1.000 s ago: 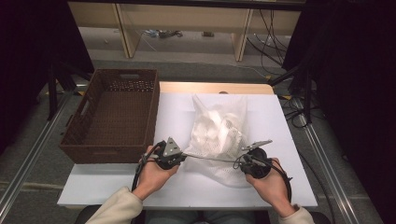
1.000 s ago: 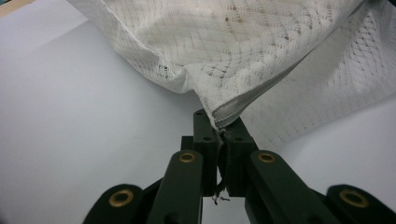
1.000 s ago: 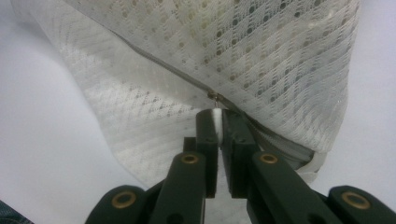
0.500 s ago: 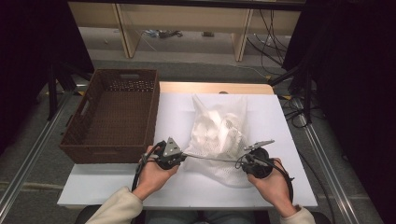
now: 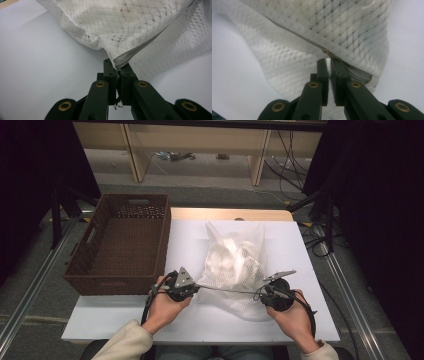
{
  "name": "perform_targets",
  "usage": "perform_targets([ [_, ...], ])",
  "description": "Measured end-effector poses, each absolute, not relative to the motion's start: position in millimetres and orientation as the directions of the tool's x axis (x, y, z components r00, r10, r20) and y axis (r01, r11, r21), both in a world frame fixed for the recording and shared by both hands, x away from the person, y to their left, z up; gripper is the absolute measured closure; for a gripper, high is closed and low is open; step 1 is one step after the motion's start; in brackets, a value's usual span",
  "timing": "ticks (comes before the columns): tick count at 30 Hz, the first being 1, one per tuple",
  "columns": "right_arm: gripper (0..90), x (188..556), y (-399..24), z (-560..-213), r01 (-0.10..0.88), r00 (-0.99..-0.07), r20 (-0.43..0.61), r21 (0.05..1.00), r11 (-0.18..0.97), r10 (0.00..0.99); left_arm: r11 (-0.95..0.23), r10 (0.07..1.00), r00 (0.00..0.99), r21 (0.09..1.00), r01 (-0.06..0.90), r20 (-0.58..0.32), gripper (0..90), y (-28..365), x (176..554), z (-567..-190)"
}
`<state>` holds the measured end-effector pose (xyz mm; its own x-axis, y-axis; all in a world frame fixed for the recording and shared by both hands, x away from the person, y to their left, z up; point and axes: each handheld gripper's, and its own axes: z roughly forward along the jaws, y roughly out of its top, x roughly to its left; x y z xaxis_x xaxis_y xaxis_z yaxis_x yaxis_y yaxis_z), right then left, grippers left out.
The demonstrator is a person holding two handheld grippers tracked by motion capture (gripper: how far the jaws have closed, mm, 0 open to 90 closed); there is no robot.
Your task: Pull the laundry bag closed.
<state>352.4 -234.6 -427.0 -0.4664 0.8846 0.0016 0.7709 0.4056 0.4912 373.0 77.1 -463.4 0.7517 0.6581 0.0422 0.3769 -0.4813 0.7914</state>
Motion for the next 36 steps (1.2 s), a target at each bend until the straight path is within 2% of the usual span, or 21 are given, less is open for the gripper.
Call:
perform_targets([
  [36,86.9,352,-245,-429,0.774,-0.474,0.003,0.477,0.415,0.881,-0.483,0.657,0.753,0.791,0.375,0.044,85.4,77,373,-463],
])
